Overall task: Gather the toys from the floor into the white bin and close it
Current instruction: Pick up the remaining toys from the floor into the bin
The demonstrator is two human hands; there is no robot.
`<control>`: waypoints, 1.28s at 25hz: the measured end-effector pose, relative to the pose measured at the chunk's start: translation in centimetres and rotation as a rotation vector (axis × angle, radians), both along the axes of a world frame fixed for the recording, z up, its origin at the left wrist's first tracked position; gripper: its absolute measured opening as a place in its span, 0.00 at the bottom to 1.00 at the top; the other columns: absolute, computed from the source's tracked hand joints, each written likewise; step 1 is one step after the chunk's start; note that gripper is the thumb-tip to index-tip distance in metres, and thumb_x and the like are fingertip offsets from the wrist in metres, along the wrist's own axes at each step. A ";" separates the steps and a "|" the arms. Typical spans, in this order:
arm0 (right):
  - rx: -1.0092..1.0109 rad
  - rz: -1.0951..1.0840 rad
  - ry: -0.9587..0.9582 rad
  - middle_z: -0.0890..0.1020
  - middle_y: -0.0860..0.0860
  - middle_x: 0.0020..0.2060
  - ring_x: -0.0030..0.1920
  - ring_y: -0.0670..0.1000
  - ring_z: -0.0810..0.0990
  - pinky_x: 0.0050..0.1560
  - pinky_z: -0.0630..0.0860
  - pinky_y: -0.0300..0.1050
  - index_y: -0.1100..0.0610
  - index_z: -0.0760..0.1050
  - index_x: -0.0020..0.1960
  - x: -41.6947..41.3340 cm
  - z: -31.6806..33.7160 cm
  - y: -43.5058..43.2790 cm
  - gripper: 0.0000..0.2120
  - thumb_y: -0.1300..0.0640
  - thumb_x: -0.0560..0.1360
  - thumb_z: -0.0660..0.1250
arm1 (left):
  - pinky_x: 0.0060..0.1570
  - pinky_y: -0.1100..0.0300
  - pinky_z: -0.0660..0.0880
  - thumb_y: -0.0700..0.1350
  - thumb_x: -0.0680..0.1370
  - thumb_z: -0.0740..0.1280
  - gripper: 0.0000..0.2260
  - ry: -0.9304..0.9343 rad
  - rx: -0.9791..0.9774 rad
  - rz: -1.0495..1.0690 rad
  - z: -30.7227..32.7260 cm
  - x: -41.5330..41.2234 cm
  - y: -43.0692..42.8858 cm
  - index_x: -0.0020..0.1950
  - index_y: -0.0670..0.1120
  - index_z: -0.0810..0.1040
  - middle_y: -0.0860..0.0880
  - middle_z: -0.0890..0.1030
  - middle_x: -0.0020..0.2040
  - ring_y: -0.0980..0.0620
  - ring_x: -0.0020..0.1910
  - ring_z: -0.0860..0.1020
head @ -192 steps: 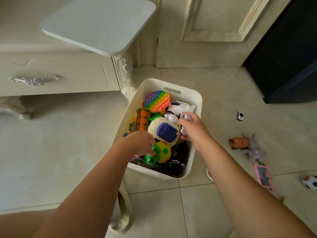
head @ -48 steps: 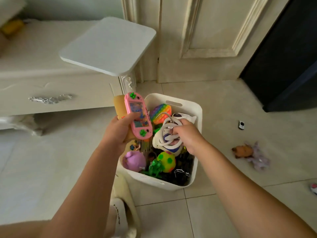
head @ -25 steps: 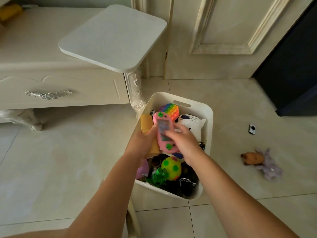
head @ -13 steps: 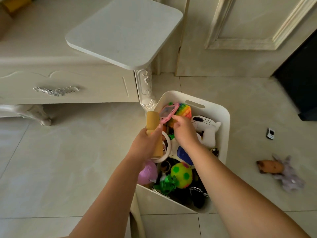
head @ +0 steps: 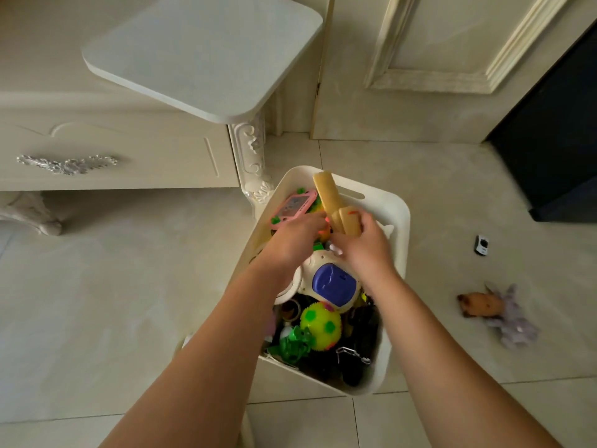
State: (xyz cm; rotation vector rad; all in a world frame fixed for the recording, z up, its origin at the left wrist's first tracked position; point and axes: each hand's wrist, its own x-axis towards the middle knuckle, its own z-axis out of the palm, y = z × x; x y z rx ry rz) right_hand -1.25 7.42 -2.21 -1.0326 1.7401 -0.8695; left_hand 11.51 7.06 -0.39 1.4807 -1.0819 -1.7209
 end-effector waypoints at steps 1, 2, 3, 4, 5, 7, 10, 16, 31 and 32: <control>-0.005 0.030 0.117 0.80 0.46 0.47 0.47 0.51 0.79 0.40 0.78 0.45 0.47 0.71 0.62 -1.4 0.1 -0.8 0.21 0.60 0.72 0.70 | 0.57 0.64 0.71 0.43 0.81 0.59 0.13 -0.182 -0.082 -0.051 -0.1 0.0 0.1 0.63 0.50 0.78 0.52 0.77 0.63 0.54 0.56 0.75; -0.008 0.088 0.260 0.79 0.46 0.47 0.46 0.52 0.78 0.40 0.74 0.43 0.47 0.71 0.61 -2.5 0.1 -1.6 0.20 0.60 0.72 0.69 | 0.50 0.69 0.70 0.44 0.81 0.60 0.15 -0.340 -0.146 -0.082 -0.3 0.1 0.2 0.67 0.51 0.75 0.55 0.76 0.62 0.57 0.51 0.75; -0.009 0.156 0.425 0.79 0.48 0.48 0.47 0.53 0.76 0.41 0.70 0.42 0.49 0.71 0.61 -3.3 -0.1 -2.3 0.18 0.60 0.73 0.68 | 0.45 0.69 0.70 0.45 0.80 0.60 0.17 -0.456 -0.192 -0.116 -0.7 0.1 0.3 0.70 0.51 0.72 0.55 0.76 0.61 0.58 0.46 0.75; -0.030 0.218 0.600 0.79 0.50 0.51 0.49 0.54 0.75 0.44 0.69 0.43 0.50 0.72 0.63 -4.0 -0.6 -2.9 0.18 0.60 0.73 0.67 | 0.45 0.66 0.72 0.47 0.79 0.61 0.19 -0.537 -0.236 -0.151 -1.6 0.1 0.5 0.71 0.52 0.71 0.54 0.76 0.61 0.57 0.46 0.76; -0.073 0.264 0.771 0.79 0.51 0.55 0.53 0.56 0.73 0.47 0.70 0.45 0.51 0.72 0.65 -4.4 -1.3 -3.3 0.20 0.61 0.74 0.66 | 0.52 0.62 0.73 0.48 0.78 0.62 0.20 -0.603 -0.271 -0.206 -2.6 -0.1 0.8 0.71 0.53 0.71 0.52 0.75 0.65 0.55 0.53 0.76; -0.175 0.291 0.994 0.77 0.54 0.60 0.59 0.58 0.70 0.55 0.70 0.49 0.50 0.70 0.69 -5.0 -2.6 -4.1 0.25 0.62 0.73 0.67 | 0.67 0.56 0.64 0.50 0.78 0.64 0.22 -0.721 -0.336 -0.304 -4.2 -0.6 1.6 0.72 0.51 0.69 0.51 0.71 0.70 0.51 0.68 0.68; -0.273 0.213 0.995 0.72 0.57 0.64 0.64 0.60 0.67 0.61 0.69 0.51 0.52 0.70 0.69 -5.7 -3.8 -4.6 0.27 0.58 0.72 0.71 | 0.68 0.59 0.59 0.52 0.79 0.64 0.21 -0.754 -0.411 -0.302 -5.2 -1.0 2.1 0.71 0.49 0.70 0.51 0.72 0.68 0.51 0.69 0.65; -0.144 0.254 1.013 0.75 0.55 0.61 0.62 0.58 0.72 0.57 0.73 0.51 0.51 0.69 0.70 -5.4 -5.6 -4.4 0.19 0.59 0.80 0.60 | 0.68 0.58 0.60 0.53 0.80 0.62 0.20 -0.738 -0.403 -0.306 -5.6 -1.1 1.9 0.71 0.51 0.70 0.52 0.71 0.69 0.51 0.69 0.66; 0.161 0.418 1.266 0.52 0.60 0.78 0.78 0.61 0.40 0.78 0.49 0.49 0.60 0.41 0.78 -11.5 -4.9 2.7 0.32 0.61 0.79 0.53 | 0.75 0.42 0.43 0.64 0.76 0.61 0.33 -1.032 -0.442 -0.492 -5.5 -0.9 5.6 0.78 0.57 0.53 0.53 0.45 0.80 0.47 0.79 0.41; 0.137 0.401 1.227 0.53 0.58 0.78 0.78 0.61 0.40 0.77 0.50 0.49 0.59 0.42 0.79 -12.4 -4.7 3.2 0.32 0.63 0.79 0.53 | 0.75 0.42 0.42 0.64 0.76 0.61 0.34 -1.034 -0.457 -0.523 -5.6 -1.3 6.0 0.78 0.57 0.52 0.53 0.43 0.80 0.46 0.79 0.40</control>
